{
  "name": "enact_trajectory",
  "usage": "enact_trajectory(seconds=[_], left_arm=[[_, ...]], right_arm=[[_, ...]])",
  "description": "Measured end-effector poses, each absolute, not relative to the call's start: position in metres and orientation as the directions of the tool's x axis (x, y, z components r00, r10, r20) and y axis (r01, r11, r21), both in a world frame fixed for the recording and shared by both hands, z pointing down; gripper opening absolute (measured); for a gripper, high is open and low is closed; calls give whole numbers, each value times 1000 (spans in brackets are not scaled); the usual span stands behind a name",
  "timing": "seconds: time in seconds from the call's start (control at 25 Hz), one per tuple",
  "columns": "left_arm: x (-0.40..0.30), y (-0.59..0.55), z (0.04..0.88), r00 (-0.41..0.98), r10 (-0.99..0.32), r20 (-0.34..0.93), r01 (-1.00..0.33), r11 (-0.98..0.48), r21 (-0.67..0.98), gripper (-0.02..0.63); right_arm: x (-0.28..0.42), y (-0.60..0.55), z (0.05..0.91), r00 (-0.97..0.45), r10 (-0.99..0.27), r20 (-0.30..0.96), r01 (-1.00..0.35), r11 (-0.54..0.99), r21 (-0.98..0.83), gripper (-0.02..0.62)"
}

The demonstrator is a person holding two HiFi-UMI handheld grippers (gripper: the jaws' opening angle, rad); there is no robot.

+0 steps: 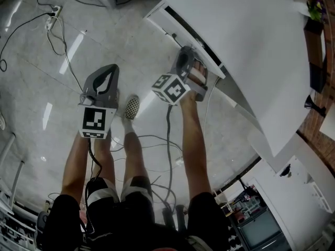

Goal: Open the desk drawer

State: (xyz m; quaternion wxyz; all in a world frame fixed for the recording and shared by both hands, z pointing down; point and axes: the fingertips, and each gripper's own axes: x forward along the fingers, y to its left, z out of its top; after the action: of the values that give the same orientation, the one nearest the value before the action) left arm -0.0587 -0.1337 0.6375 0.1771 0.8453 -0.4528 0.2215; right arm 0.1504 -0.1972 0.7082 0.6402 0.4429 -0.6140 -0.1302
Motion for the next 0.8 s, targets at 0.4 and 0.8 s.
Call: enact_trajectory(seconds=[0.4, 0.8], left_arm=[[-71, -111, 631, 486, -687, 540, -843, -532, 81, 11], [-75, -89, 625, 491, -685, 539, -838, -540, 78, 11]], right_arm=[[128, -156, 708, 200, -702, 683, -370, 592, 716, 21], [107, -112, 709, 178, -684, 707, -372, 618, 692, 21]])
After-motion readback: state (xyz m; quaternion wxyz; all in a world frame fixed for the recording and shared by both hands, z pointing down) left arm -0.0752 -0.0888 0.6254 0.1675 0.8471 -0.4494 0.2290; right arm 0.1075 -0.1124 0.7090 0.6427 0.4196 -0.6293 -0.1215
